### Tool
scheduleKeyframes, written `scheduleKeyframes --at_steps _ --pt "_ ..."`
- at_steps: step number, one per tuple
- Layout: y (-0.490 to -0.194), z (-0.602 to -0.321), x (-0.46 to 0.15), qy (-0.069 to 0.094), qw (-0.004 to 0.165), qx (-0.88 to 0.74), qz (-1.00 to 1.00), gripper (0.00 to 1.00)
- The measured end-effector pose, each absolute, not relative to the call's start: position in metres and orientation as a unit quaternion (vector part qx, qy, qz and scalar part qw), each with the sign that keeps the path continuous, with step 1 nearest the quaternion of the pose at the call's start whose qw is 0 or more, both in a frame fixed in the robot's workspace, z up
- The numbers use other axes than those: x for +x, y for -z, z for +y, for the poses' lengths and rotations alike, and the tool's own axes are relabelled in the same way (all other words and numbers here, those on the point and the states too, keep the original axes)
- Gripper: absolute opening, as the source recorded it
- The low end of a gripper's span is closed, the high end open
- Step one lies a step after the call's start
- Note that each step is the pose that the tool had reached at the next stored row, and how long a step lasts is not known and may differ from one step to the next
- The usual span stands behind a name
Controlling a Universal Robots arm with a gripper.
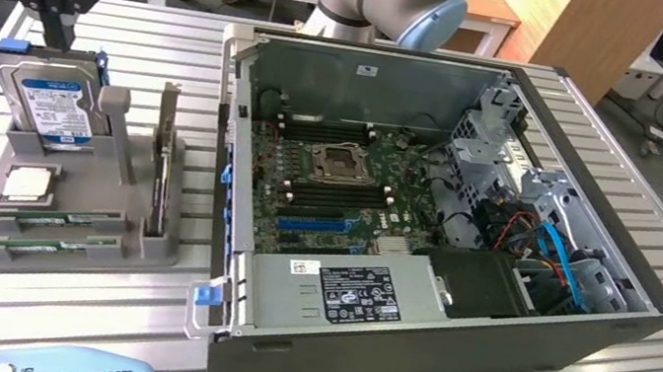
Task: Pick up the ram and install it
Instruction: 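Reach for the ram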
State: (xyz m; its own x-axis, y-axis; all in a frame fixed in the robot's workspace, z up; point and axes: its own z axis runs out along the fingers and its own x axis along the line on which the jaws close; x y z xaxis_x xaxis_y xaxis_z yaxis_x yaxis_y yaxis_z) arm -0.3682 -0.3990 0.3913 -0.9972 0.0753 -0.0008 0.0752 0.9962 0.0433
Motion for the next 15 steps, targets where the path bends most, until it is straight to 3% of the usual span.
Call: scheduleKeyframes --at_steps 15 --pt "-0.3909 -0.3999 -0.3792 -0.022 0.001 0.038 0.999 0.1"
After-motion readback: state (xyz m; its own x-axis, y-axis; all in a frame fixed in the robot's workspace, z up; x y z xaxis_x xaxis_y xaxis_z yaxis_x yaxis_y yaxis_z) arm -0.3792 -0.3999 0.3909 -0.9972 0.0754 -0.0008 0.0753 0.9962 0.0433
